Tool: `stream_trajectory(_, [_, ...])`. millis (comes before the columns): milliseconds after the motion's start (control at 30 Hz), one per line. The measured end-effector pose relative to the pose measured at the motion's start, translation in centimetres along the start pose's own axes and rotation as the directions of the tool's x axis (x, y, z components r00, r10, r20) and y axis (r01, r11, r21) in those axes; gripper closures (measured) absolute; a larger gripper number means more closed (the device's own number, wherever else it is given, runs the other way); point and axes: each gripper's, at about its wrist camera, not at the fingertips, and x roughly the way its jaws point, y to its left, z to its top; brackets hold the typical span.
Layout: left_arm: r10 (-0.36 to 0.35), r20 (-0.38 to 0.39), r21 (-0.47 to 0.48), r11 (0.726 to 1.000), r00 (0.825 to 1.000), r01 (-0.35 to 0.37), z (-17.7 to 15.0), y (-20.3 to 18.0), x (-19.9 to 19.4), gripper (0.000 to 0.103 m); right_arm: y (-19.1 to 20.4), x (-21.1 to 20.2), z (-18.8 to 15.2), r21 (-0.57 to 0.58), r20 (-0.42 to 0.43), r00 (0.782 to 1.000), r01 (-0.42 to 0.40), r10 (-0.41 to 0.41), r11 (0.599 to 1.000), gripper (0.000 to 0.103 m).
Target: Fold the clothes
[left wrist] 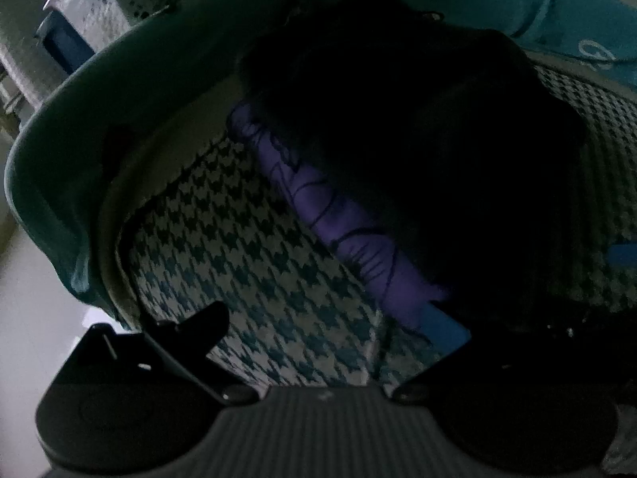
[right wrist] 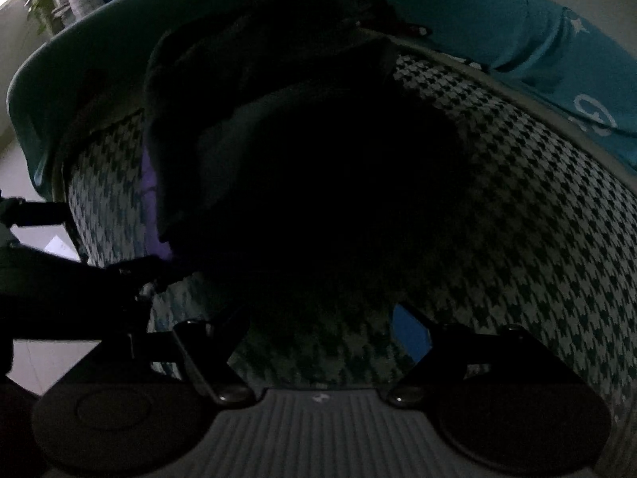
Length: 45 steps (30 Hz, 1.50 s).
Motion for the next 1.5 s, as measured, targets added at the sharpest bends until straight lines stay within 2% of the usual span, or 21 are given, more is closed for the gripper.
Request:
stream_trajectory(300, [0.022,-0.012,-0.039,0.999,1.000,-0.023,-0.3,-1.1,-0.3,0.000,-0.7,0.7,-0.1,-0.071,0.005,1.000,0.000,0.001,0.997,0.024])
stream_trajectory(367, [0.020,-0.017,-0.048,0.999,1.000,-0.021,-0.4,-1.4,-0.3,0.000,-1.2,0.8,0.1,-0.083,0.004,1.000,-0.002,0.003,0.997,0.019])
stream_trajectory(533, [-0.001,-0.035,-0.077,0.997,0.999,-0.002,-0.6,-2.1,-0.3,0.000,-3.3,1.5,0.3,-0.043,-0.004,1.000,0.023,-0.024,0.999,0.017])
stream_trajectory(667, [0.016,-0.001,-0.073,0.997,1.000,-0.016,-0.3,-2.6,-0.8,0.000,-4.7,2.0,0.2,-0.001,-0.024,1.000,0.003,-0.003,1.000,0.017])
stream_trajectory(767, [-0.010,0.035,-0.116,0.993,0.999,0.014,0.5,-1.7,-1.0,0.000,-6.3,2.0,0.4,0.047,0.008,0.996,-0.086,0.086,0.995,0.017])
stream_trajectory(867, [-0.044,0.060,-0.177,0.983,0.997,0.054,1.2,-0.2,-0.9,0.000,-7.9,2.2,0.9,0.123,0.043,0.982,-0.187,0.183,0.975,0.017])
stream_trajectory(933, [-0.061,0.077,-0.209,0.975,0.995,0.076,1.6,0.8,-0.6,0.000,-9.1,2.4,1.1,0.170,0.092,0.972,-0.231,0.218,0.958,0.016])
stream_trajectory(1033, [-0.092,0.098,-0.242,0.964,0.991,0.113,2.3,2.1,0.1,0.000,-10.6,2.7,1.4,0.201,0.143,0.972,-0.211,0.184,0.957,0.010])
stream_trajectory(1133, [-0.124,0.136,-0.251,0.956,0.983,0.155,2.9,3.1,0.0,0.000,-12.6,3.3,2.1,0.218,0.168,0.969,-0.215,0.180,0.952,0.010])
stream_trajectory(1233, [-0.206,0.218,-0.215,0.943,0.954,0.252,3.1,4.0,-1.4,0.000,-14.9,3.9,2.6,0.257,0.177,0.971,-0.202,0.160,0.945,0.010])
stream_trajectory(1267, [-0.212,0.242,-0.205,0.943,0.947,0.263,3.1,4.1,-1.8,0.000,-15.6,4.1,2.8,0.273,0.174,0.974,-0.191,0.147,0.943,0.010])
stream_trajectory(1300, [-0.211,0.263,-0.197,0.943,0.941,0.267,3.1,4.2,-2.2,0.000,-16.2,4.3,2.9,0.295,0.174,0.975,-0.188,0.141,0.937,0.010])
stream_trajectory(1400, [-0.115,0.271,-0.221,0.959,0.956,0.178,3.5,4.6,-2.2,0.000,-18.0,4.8,3.2,0.381,0.206,0.968,-0.217,0.146,0.899,0.010])
stream_trajectory(1500, [-0.051,0.274,-0.274,0.953,0.960,0.129,4.3,5.6,-1.6,0.000,-19.3,5.2,3.7,0.449,0.236,0.964,-0.219,0.121,0.866,0.010])
